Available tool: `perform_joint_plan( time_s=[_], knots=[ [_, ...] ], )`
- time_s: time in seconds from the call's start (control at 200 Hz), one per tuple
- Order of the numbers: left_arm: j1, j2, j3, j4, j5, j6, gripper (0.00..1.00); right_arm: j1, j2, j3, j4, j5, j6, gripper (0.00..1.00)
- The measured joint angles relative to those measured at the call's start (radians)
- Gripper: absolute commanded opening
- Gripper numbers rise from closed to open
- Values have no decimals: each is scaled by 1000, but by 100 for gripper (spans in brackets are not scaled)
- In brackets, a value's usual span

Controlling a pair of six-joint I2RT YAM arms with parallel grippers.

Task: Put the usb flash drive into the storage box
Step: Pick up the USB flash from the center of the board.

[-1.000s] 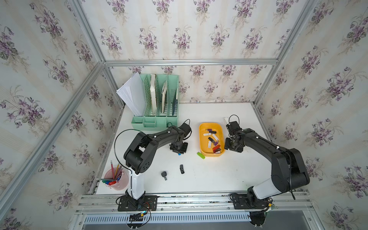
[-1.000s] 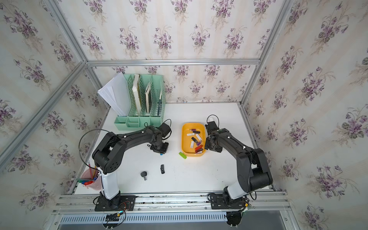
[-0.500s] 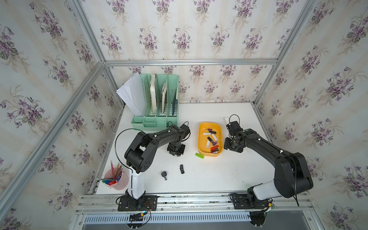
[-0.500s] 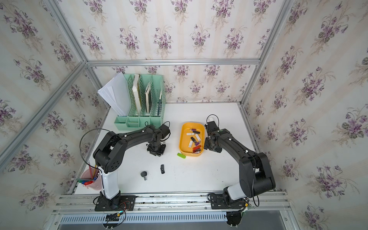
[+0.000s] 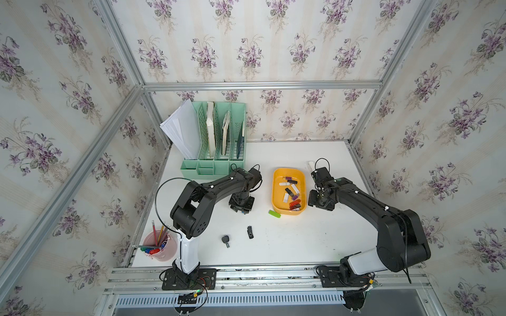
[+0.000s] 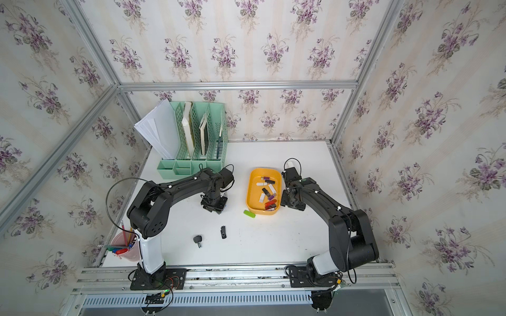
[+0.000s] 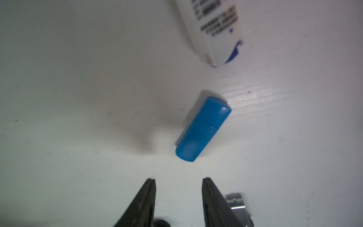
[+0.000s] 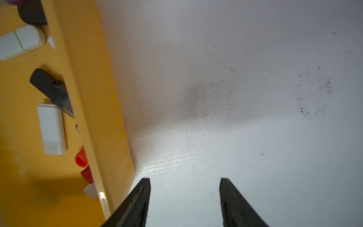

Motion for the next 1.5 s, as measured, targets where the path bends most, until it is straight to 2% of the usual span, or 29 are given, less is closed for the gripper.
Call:
perform_joint_plan(
  time_s=[0.21, 0.509, 0.679, 0.844, 1.139, 1.498],
  knots=[
    [-6, 14, -6, 43, 14, 19, 52, -5, 0, 1, 0, 2, 0, 62],
    [-5, 72, 40, 76, 21, 63, 50, -17, -15, 1, -7, 2, -4, 62],
    [-5, 92, 67, 74, 18, 74, 44, -18, -18, 0, -9, 2, -8, 62],
    [-5, 95, 67, 74, 19, 77, 34, -21, -21, -6, -13, 2, -8, 62],
    [-5, 86, 50, 76, 18, 77, 24, -21, -20, -9, -14, -2, -12, 61],
    [-5, 78, 63, 43, -13, 72, 21, -21, -24, -13, -14, -5, -23, 61]
  ],
)
